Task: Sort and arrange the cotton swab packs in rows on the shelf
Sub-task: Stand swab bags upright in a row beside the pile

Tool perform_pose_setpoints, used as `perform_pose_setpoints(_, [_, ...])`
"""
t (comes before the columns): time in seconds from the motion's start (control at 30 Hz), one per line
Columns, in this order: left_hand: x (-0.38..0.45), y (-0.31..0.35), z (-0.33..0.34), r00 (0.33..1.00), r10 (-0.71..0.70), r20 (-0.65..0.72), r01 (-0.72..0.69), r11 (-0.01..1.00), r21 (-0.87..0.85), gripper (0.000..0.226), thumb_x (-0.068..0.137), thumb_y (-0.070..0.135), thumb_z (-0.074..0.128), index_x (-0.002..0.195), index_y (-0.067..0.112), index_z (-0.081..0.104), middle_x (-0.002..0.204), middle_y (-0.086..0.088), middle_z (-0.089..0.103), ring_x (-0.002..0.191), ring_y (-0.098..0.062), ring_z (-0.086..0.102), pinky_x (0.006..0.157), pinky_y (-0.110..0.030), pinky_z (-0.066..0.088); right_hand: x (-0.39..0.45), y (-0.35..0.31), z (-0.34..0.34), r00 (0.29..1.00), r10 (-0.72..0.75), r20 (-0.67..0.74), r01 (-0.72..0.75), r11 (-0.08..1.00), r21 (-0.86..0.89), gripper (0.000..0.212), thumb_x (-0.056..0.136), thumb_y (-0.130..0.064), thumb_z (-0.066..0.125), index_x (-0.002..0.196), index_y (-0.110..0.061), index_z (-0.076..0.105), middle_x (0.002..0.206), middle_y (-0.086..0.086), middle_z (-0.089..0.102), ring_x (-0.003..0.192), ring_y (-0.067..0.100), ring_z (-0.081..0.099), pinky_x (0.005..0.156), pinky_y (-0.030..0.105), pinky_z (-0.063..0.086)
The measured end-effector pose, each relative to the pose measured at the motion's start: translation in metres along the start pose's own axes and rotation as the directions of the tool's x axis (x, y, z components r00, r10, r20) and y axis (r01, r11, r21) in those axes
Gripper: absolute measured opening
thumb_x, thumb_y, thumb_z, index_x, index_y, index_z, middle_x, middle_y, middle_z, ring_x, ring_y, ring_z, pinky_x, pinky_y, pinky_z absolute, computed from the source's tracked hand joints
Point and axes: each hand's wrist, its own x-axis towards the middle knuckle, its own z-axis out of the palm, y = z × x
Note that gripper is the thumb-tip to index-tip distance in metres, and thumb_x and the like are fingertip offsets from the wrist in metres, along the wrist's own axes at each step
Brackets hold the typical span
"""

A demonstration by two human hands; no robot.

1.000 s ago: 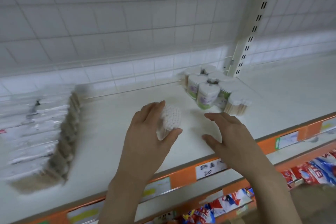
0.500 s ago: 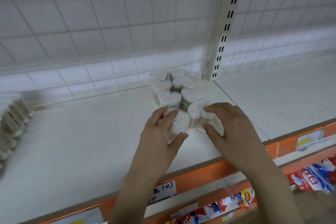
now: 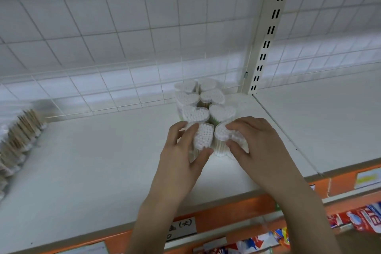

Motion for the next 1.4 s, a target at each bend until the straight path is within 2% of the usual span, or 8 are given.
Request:
perform_pose_setpoints(0.23, [-0.008,-0.006,-0.02,0.995,-0.037,0.096,0.024,0.991,0.133,0.071,0.077,0.038,0.071,0.138,0.018,0.041,0.142,0.0,0.033,0.125,-0.014,0.04,0.099,-0.018,0.03,0.0,-0.016,0.0,1.0,0.012,-0.014,-0.012,1.0,-0.021,0.024,0.079,-0.012,0.068,0.103,-0.011,0.066,0.105,0.002,0.064,0.097,0.027,0.055,0.081,0.043,0.046])
perform_pose_setpoints(0.4, [-0.02,-0.018,-0.071,0.998,-0.037,0.057,0.016,0.943,0.331,0.064,0.079,0.036,0.069,0.135,0.014,0.046,0.14,-0.002,0.041,0.126,-0.02,0.04,0.099,-0.024,0.031,0.005,-0.053,0.008,1.0,-0.023,-0.007,0.023,0.999,-0.045,0.026,0.081,-0.015,0.067,0.107,-0.011,0.066,0.108,0.003,0.063,0.103,0.027,0.054,0.087,0.042,0.044])
perform_pose_setpoints(0.5, [-0.03,-0.029,-0.115,0.999,-0.034,0.033,0.015,0.887,0.462,0.056,0.073,0.029,0.076,0.122,0.008,0.059,0.123,-0.01,0.058,0.114,-0.03,0.054,0.091,-0.04,0.045,0.006,-0.09,0.021,0.998,-0.058,-0.007,0.057,0.998,-0.024,0.028,0.082,-0.016,0.066,0.11,-0.011,0.065,0.109,0.002,0.063,0.105,0.026,0.053,0.09,0.039,0.042])
perform_pose_setpoints(0.67, [-0.057,-0.065,-0.2,0.999,-0.044,-0.027,0.052,0.83,0.556,0.048,0.071,0.027,0.078,0.112,0.007,0.065,0.112,-0.011,0.064,0.107,-0.033,0.058,0.085,-0.047,0.046,0.004,-0.17,0.057,0.993,-0.117,0.022,0.117,0.993,0.005,0.026,0.083,-0.014,0.065,0.109,-0.011,0.064,0.107,0.001,0.062,0.104,0.025,0.054,0.091,0.041,0.043])
perform_pose_setpoints(0.87, [-0.098,-0.127,-0.31,0.995,-0.053,-0.09,0.095,0.815,0.571,0.032,0.071,0.017,0.078,0.101,0.008,0.07,0.097,-0.009,0.069,0.089,-0.035,0.063,0.074,-0.046,0.047,-0.008,-0.277,0.106,0.983,-0.169,0.066,0.168,0.986,0.017,0.027,0.084,-0.016,0.065,0.111,-0.013,0.064,0.11,-0.001,0.062,0.109,0.022,0.053,0.09,0.032,0.037])
perform_pose_setpoints(1.07, [-0.132,-0.181,-0.376,0.987,-0.143,-0.078,0.163,0.829,0.536,0.024,0.075,0.014,0.075,0.097,0.01,0.07,0.088,-0.008,0.069,0.079,-0.035,0.062,0.069,-0.045,0.05,-0.022,-0.356,0.141,0.968,-0.244,0.048,0.245,0.97,-0.001,0.029,0.077,-0.009,0.073,0.105,-0.01,0.067,0.104,0.003,0.066,0.102,0.029,0.06,0.085,0.036,0.041])
perform_pose_setpoints(1.2, [-0.147,-0.204,-0.392,0.974,-0.215,-0.069,0.22,0.831,0.511,0.027,0.083,0.024,0.066,0.109,0.016,0.066,0.098,-0.003,0.067,0.088,-0.028,0.061,0.078,-0.04,0.047,-0.023,-0.385,0.148,0.962,-0.266,0.063,0.266,0.964,-0.001,0.028,0.077,-0.009,0.072,0.105,-0.01,0.067,0.105,0.004,0.065,0.103,0.029,0.059,0.087,0.042,0.047])
perform_pose_setpoints(1.4, [-0.16,-0.225,-0.409,0.955,-0.271,-0.118,0.293,0.813,0.503,0.034,0.089,0.034,0.056,0.122,0.023,0.058,0.112,0.004,0.061,0.105,-0.019,0.056,0.091,-0.035,0.041,-0.015,-0.412,0.159,0.945,-0.314,0.086,0.312,0.949,0.036,0.029,0.081,-0.012,0.068,0.11,-0.013,0.065,0.11,0.001,0.063,0.109,0.025,0.055,0.092,0.037,0.042])
